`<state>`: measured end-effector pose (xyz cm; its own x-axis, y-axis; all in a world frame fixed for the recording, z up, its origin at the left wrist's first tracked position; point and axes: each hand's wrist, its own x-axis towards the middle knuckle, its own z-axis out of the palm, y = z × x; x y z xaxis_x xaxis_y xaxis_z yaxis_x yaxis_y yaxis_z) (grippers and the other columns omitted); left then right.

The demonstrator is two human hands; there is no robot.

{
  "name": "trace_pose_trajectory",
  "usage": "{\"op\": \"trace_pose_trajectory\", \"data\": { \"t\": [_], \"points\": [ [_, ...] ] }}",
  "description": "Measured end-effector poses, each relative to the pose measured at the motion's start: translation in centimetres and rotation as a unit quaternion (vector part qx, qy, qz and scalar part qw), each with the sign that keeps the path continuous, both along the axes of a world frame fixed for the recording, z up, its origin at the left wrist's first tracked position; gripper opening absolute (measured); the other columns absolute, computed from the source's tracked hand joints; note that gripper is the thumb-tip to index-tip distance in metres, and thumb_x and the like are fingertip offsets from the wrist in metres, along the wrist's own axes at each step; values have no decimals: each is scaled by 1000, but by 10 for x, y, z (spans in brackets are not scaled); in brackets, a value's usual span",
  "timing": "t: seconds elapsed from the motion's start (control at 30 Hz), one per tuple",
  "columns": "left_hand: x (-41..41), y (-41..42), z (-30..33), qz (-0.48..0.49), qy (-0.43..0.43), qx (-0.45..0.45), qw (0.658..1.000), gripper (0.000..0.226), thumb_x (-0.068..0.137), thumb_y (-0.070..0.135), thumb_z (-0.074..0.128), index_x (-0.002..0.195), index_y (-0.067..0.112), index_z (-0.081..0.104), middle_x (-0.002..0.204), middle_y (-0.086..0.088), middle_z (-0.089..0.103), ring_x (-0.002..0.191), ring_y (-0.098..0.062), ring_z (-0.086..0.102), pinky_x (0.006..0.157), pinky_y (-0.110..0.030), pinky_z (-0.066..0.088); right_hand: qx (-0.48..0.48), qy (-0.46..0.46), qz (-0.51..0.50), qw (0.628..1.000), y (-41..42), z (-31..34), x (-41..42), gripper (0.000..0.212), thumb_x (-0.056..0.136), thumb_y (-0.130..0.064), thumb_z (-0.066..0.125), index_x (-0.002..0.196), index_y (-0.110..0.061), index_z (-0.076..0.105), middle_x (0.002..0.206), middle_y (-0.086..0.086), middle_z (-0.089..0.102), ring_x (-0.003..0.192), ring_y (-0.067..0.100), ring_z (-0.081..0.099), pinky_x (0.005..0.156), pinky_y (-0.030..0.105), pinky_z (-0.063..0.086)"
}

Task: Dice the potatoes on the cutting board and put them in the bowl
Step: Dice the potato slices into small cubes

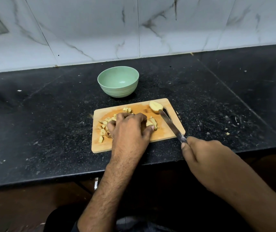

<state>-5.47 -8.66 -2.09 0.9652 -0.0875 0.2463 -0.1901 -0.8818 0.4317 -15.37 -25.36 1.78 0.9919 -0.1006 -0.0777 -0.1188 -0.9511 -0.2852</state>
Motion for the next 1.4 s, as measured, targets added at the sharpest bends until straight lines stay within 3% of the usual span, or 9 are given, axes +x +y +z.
{"op": "trace_pose_trajectory", "data": {
  "t": [0.17,0.43,0.6,1.03,1.4],
  "points": [
    [1,-6,3,-26,13,30,999,42,91,52,61,131,37,58,127,13,61,131,-15,33,104,-47,22,13,43,4,999,-2,-8,17,34,104,-47,28,77,-30,38,73,-5,57,66,11,57,66,35,48],
    [8,0,4,-36,29,42,998,31,92,45,65,122,37,65,123,16,60,127,-13,36,98,-42,21,-20,1,7,1000,4,-4,7,31,105,-47,25,103,-30,51,76,-8,52,72,15,50,66,33,39],
    [8,2,4,-34,28,51,998,28,92,45,65,118,37,67,120,16,60,127,-13,36,98,-43,21,-9,-8,36,999,15,1,-1,29,104,-48,24,99,-31,47,75,-9,50,70,12,49,63,32,38],
    [2,-5,1,-1,7,42,999,21,92,43,66,110,33,70,118,10,60,119,-15,40,95,-42,26,-54,-9,47,997,21,-9,20,35,105,-45,25,116,-31,55,82,-6,52,80,21,54,67,34,39],
    [6,-7,8,10,31,37,999,20,89,39,71,108,32,71,118,11,60,119,-14,41,91,-39,24,-75,17,61,995,33,-19,43,24,107,-28,30,121,-22,48,76,-2,41,77,25,46,66,35,36]
  ]
}}
